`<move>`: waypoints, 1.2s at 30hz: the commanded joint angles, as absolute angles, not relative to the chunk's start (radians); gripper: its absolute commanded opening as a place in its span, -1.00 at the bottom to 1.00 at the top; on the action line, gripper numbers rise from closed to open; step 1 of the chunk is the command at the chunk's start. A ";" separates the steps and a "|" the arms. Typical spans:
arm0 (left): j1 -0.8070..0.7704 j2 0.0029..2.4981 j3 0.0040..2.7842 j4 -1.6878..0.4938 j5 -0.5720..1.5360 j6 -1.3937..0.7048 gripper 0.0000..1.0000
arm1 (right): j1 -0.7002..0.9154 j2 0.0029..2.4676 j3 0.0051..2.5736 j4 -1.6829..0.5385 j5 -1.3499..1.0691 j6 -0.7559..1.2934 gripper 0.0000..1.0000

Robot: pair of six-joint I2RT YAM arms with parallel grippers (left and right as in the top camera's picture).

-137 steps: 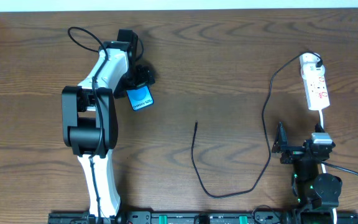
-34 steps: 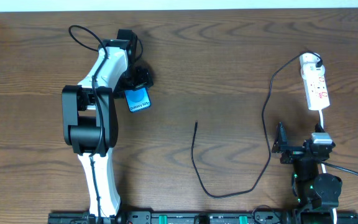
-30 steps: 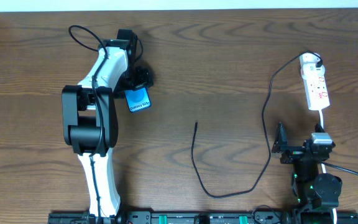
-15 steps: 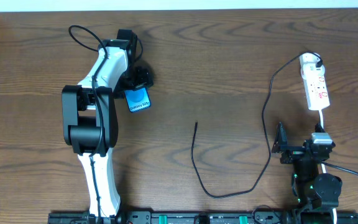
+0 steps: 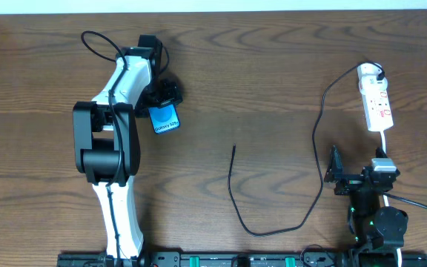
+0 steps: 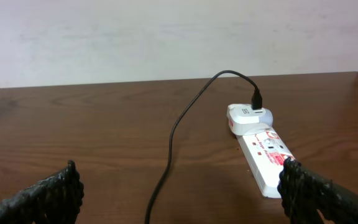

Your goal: Plug charger to phone and switch on socket

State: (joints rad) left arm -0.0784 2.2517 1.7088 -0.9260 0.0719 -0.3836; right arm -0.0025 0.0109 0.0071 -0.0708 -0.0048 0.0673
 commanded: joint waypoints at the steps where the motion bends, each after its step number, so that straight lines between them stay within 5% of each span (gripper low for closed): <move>1: -0.080 2.314 1.679 -0.933 0.070 -0.360 0.85 | 0.015 0.006 0.006 -0.076 -0.010 0.059 0.98; 8: -0.080 2.314 1.679 -0.933 0.070 -0.360 0.83 | 0.015 0.006 0.006 -0.076 -0.010 0.059 0.98; 11: -0.080 2.314 1.679 -0.933 0.070 -0.359 0.68 | 0.015 0.006 0.006 -0.076 -0.010 0.059 0.99; 36: -0.080 2.314 1.679 -0.934 0.067 -0.360 0.62 | 0.015 0.006 0.006 -0.076 -0.010 0.059 0.98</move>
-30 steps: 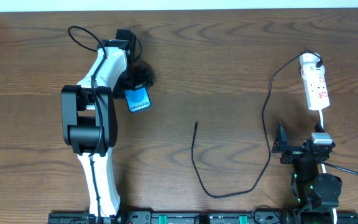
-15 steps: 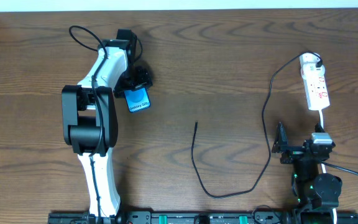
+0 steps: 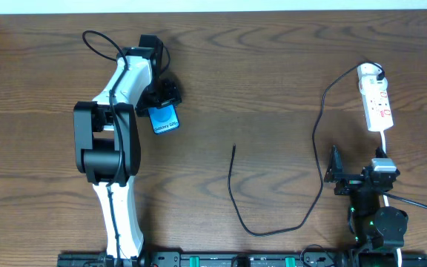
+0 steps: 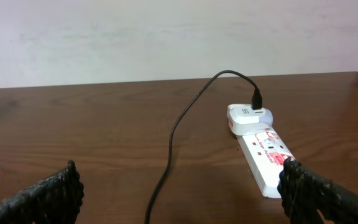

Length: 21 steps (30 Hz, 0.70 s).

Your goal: Plug charger to phone and switch on socket

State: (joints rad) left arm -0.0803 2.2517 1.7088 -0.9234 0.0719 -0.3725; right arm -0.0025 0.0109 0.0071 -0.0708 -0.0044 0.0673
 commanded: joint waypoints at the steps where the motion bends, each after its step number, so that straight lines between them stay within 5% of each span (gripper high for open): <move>1: -0.080 2.314 1.679 -0.934 0.067 -0.359 0.57 | 0.015 0.006 0.006 -0.076 -0.010 0.059 0.99; 15: -0.080 2.314 1.679 -0.934 0.067 -0.359 0.42 | 0.015 0.006 0.006 -0.076 -0.010 0.059 0.99; 21: -0.080 2.314 1.679 -0.934 0.067 -0.359 0.18 | 0.015 0.006 0.006 -0.076 -0.010 0.059 0.99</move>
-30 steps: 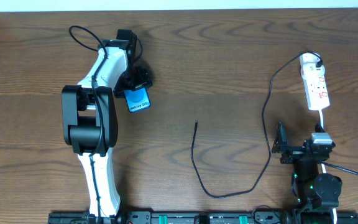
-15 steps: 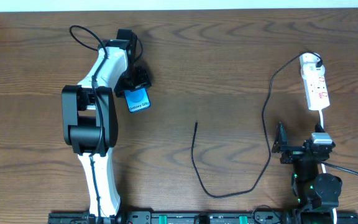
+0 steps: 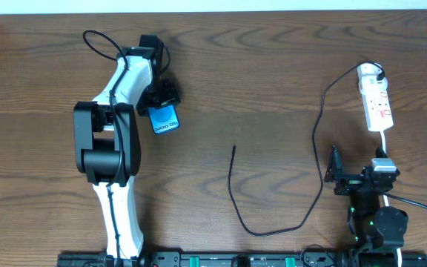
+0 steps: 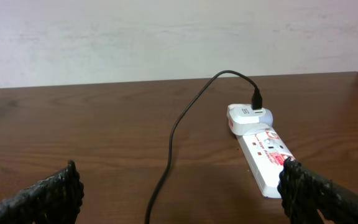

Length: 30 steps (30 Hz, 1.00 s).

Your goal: Plug charger to phone and switch on socket

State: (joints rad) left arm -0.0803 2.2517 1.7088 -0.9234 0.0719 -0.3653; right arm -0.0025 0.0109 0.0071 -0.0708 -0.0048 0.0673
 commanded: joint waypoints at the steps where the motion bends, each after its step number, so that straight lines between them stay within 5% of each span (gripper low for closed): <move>1: -0.080 2.314 1.679 -0.934 0.067 -0.359 0.15 | 0.015 0.006 0.006 -0.076 -0.010 0.059 0.98; 14: -0.080 2.314 1.679 -0.933 0.067 -0.360 -0.38 | 0.015 0.006 0.006 -0.076 -0.010 0.059 0.98; 19: -0.080 2.314 1.679 -0.933 0.067 -0.360 -0.78 | 0.015 0.006 0.006 -0.076 -0.010 0.059 0.98; 30: -0.080 2.314 1.679 -0.933 0.067 -0.359 -0.85 | 0.015 0.006 0.006 -0.076 -0.010 0.059 0.98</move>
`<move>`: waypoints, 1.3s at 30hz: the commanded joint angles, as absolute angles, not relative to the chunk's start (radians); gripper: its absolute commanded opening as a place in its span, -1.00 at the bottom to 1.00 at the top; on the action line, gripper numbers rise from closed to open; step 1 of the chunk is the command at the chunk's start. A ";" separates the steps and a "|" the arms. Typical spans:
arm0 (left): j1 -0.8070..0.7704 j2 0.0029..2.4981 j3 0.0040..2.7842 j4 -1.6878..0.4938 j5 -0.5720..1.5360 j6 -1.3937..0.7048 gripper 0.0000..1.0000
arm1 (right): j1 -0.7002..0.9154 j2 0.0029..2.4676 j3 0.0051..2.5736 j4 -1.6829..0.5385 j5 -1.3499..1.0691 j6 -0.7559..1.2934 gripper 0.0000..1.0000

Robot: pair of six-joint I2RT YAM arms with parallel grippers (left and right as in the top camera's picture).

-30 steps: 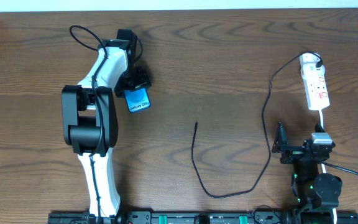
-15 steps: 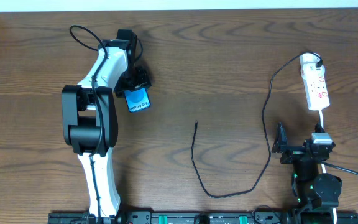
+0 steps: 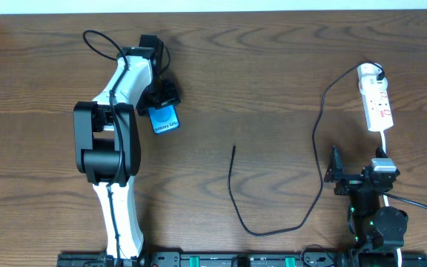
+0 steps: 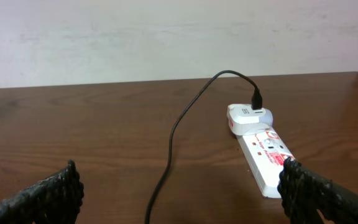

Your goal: Plug charger to phone and switch on socket

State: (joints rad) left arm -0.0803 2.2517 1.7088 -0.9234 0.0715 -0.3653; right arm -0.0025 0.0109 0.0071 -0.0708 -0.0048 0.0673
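A phone [image 3: 165, 121] with a lit blue screen lies at the back left of the table. My left gripper [image 3: 162, 96] is over its far end with its fingers either side of it and seems shut on it. The black charger cable [image 3: 316, 141] runs from a white adapter [image 4: 248, 117] in the white power strip [image 4: 267, 155], loops forward and ends in a free plug tip [image 3: 233, 148] mid-table. My right gripper [image 4: 179, 199] stands wide open just short of the strip [image 3: 376, 104], nothing between its fingers.
The table's back edge meets a pale wall behind the strip. The left arm's body [image 3: 106, 148] stretches from the front edge up to the phone. The cable's loop [image 3: 273, 231] lies near the front, between the two arms.
My left gripper stood at the phone's far end at every moment, shifting only very slightly to the left. The right gripper stayed open in front of the power strip. The cable lay in the same loop with its tip free.
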 commanded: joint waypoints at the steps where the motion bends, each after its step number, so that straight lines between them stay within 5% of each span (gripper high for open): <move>1: -0.080 2.313 1.680 -0.933 0.067 -0.359 -0.85 | 0.015 0.006 0.006 -0.076 -0.010 0.059 0.99; 39: -0.080 2.214 1.704 -0.967 0.037 -0.348 -0.85 | 0.015 0.006 0.006 -0.076 -0.010 0.059 0.98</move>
State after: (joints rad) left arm -0.0803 2.2478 1.7126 -0.9367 0.0681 -0.3614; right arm -0.0025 0.0109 0.0071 -0.0708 -0.0048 0.0673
